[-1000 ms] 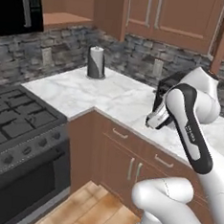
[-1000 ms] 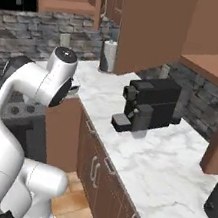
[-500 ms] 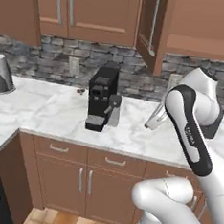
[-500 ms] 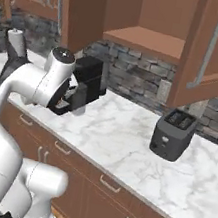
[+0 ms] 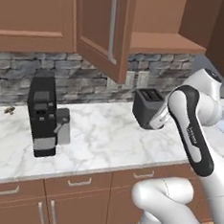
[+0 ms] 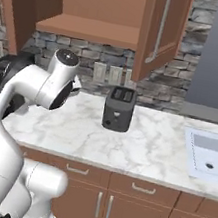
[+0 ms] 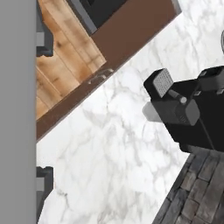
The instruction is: Close all open cabinet doors.
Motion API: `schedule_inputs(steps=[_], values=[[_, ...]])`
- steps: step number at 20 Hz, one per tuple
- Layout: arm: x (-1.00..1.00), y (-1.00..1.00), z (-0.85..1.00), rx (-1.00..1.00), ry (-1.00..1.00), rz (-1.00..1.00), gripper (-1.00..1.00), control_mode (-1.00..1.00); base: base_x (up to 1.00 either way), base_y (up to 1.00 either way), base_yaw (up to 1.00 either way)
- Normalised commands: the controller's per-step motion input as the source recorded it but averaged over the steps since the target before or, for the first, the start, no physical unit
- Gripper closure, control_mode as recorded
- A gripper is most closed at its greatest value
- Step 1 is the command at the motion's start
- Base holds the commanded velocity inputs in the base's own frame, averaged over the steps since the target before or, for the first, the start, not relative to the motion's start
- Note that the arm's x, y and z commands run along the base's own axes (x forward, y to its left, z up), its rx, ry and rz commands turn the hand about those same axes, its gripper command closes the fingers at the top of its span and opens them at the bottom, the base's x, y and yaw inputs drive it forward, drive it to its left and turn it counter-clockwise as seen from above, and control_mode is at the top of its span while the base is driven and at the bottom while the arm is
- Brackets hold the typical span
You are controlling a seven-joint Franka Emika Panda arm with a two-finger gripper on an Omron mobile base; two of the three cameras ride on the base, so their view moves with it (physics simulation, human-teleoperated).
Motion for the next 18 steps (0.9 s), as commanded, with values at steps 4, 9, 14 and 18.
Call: schedule_inputs(steps=[4, 9, 14, 18], values=[[0.00, 0.00, 0.00, 0.00, 0.00, 0.00, -1.00, 1.00, 0.49, 0.44, -0.25], [0.00, 0.00, 0.00, 0.00, 0.00, 0.00, -1.00, 1.00, 0.56, 0.09, -0.08], [0.00, 0.00, 0.00, 0.00, 0.00, 0.00, -1.00, 1.00, 0.14, -0.35, -0.09], [0.00, 0.00, 0.00, 0.00, 0.00, 0.00, -1.00, 1.00, 0.31, -0.07, -0.03]])
